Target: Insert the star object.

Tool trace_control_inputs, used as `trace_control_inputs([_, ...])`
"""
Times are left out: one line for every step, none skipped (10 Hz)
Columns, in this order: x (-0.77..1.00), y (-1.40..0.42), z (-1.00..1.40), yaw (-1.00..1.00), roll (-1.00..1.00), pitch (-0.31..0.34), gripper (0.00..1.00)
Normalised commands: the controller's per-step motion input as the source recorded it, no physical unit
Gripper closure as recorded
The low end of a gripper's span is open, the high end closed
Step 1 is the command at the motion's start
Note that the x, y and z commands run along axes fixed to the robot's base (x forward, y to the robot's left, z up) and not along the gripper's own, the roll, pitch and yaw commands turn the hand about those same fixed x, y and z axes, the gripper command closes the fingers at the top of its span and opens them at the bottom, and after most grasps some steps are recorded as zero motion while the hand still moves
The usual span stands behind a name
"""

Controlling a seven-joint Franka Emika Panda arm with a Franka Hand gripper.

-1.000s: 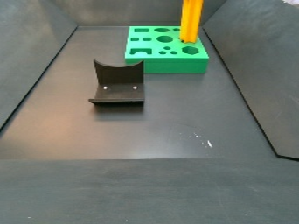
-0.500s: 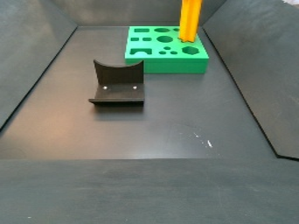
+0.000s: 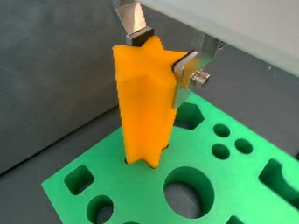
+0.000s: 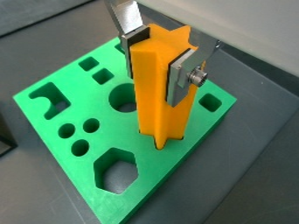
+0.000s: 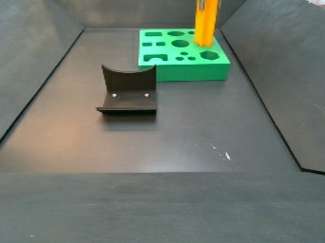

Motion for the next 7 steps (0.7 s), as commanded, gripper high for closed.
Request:
trace_control_inputs([0.10, 0.00, -0.34, -0.19, 0.00, 0.000, 1.00])
trace_control_inputs([0.13, 0.00, -0.39, -0.15, -0.05, 0.000, 1.00])
trace_control_inputs([0.16, 0.02, -0.46, -0.05, -0.08, 0.000, 1.00])
trace_control_inputs([0.21, 0.03, -0.45, -0.03, -0.07, 0.037, 1.00])
trace_control_inputs([0.12, 0.11, -0.28, -0.04, -0.13, 0.000, 1.00])
trace_control_inputs([0.00, 0.00, 0.00, 0.00, 0.01, 0.000, 1.00])
trace_control_inputs([0.00, 0.00, 0.00, 0.00, 0.00, 0.000, 1.00])
